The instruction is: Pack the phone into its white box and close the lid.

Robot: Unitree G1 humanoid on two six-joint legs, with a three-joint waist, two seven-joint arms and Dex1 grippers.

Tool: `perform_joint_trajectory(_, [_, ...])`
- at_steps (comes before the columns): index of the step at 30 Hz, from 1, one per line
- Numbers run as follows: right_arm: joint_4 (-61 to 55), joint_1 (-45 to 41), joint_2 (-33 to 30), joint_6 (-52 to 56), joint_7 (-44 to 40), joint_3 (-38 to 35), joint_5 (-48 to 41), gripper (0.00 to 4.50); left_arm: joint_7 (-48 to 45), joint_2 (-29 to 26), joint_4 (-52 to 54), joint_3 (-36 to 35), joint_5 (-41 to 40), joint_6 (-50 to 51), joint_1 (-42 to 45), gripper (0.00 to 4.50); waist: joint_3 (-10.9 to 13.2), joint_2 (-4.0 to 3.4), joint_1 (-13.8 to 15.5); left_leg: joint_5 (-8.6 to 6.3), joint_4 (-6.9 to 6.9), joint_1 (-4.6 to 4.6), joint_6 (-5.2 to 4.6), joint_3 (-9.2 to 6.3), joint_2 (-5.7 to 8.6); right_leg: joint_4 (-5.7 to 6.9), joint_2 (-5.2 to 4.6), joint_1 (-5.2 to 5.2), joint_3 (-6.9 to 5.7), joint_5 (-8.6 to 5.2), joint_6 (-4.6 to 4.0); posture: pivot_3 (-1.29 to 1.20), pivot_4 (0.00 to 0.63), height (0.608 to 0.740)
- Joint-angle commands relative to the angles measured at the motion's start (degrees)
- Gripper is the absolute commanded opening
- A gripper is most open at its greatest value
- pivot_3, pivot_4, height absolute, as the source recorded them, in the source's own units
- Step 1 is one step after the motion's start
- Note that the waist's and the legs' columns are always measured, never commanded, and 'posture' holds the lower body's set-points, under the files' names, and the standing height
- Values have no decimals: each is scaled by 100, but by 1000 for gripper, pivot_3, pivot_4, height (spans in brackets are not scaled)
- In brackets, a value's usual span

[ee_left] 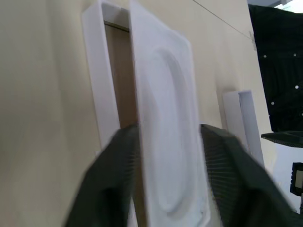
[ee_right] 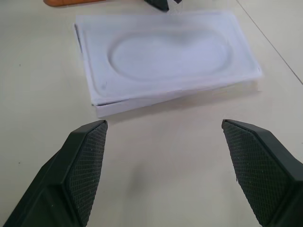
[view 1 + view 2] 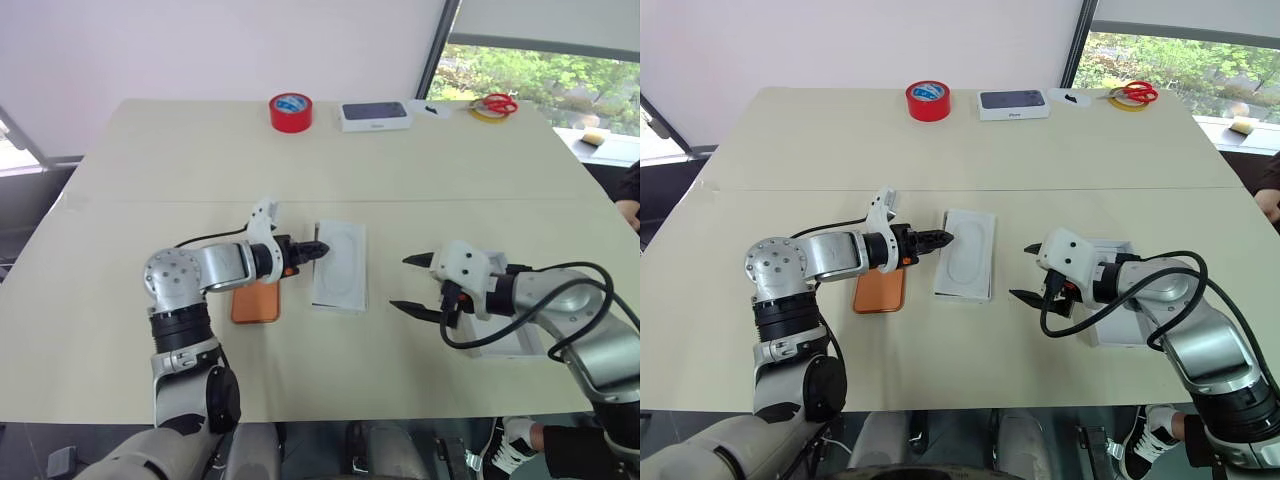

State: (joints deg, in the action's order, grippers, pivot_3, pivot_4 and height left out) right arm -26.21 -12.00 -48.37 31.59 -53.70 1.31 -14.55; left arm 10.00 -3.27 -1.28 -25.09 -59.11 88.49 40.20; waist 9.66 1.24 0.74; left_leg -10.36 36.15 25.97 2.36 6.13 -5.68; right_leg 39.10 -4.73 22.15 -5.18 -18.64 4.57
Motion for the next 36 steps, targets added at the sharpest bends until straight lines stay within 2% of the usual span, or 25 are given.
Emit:
perform_joint_trajectory(1, [-138,-106,0,-74,43,-189,-132,4070,-165,-104,115,-89,4,30,177,3695,0,0,-1,0,0,0,0,0,0,0,0,0,0,0,0,0,150,730])
perform_joint_trajectory(7, [-90,-287,152,-46,152,-86,-180,4070,-335,-359,191,-147,39,35,264,3695,0,0,-5,0,-1,0,0,0,0,0,0,1,0,0,0,0,150,730])
perform_joint_trajectory(10, [21,-493,350,-3,305,123,-88,3181,-602,-732,415,-37,120,-140,176,3760,0,0,-16,1,-2,0,1,0,-1,0,1,3,0,0,0,0,150,730])
perform_joint_trajectory(11, [69,-553,402,3,349,188,-47,2793,-692,-827,468,1,155,-216,151,3760,0,0,-19,1,-2,0,1,1,-1,0,1,3,0,0,0,0,150,730])
perform_joint_trajectory(12, [185,-672,501,10,481,286,69,2177,-843,-999,565,119,241,-353,89,3760,0,0,-16,1,-3,1,1,1,-1,0,1,5,0,0,0,0,150,730])
perform_joint_trajectory(14, [501,-993,768,31,788,517,323,1251,-1414,-1673,992,857,755,-950,-227,3760,0,-1,-20,2,-3,1,3,1,-2,0,1,5,0,0,0,0,150,730])
perform_joint_trajectory(16, [752,-1271,1001,-18,975,767,555,277,-2118,-2234,1450,1553,1401,-1999,-665,3760,-2,-6,-70,6,-7,0,11,6,-3,1,2,9,1,1,-1,0,150,730])
perform_joint_trajectory(17, [887,-1437,1151,-10,1072,898,662,52,-2472,-2455,1607,1775,1639,-2491,-868,3760,-3,-9,-62,9,-13,-1,16,10,-3,1,2,12,4,0,-2,0,150,730])
perform_joint_trajectory(21, [1473,-2039,1736,78,1436,1370,1064,52,-3617,-3185,1949,2373,2518,-4092,-1571,3760,-1,-8,-19,6,-12,6,13,18,-5,0,0,19,4,0,-3,0,150,730])
perform_joint_trajectory(24, [1909,-2328,2076,15,1471,1897,1394,52,-4300,-3537,1998,2364,2733,-4784,-1984,3760,-1,-10,-42,0,-13,9,3,21,-6,0,-3,25,4,1,-4,0,150,730])
perform_joint_trajectory(30, [2568,-2573,2382,-97,1474,2439,1909,52,-4924,-3789,1976,2010,2669,-5189,-2384,3760,-1,-10,-26,-6,-4,31,-9,20,-7,1,-3,41,4,1,-4,0,150,730])
perform_joint_trajectory(36, [2676,-2554,2441,-206,1317,2552,2065,52,-5000,-3911,1956,1800,2785,-5266,-2600,3760,-1,-10,-52,-6,-5,32,-9,20,-9,5,0,45,3,1,-3,0,150,730])
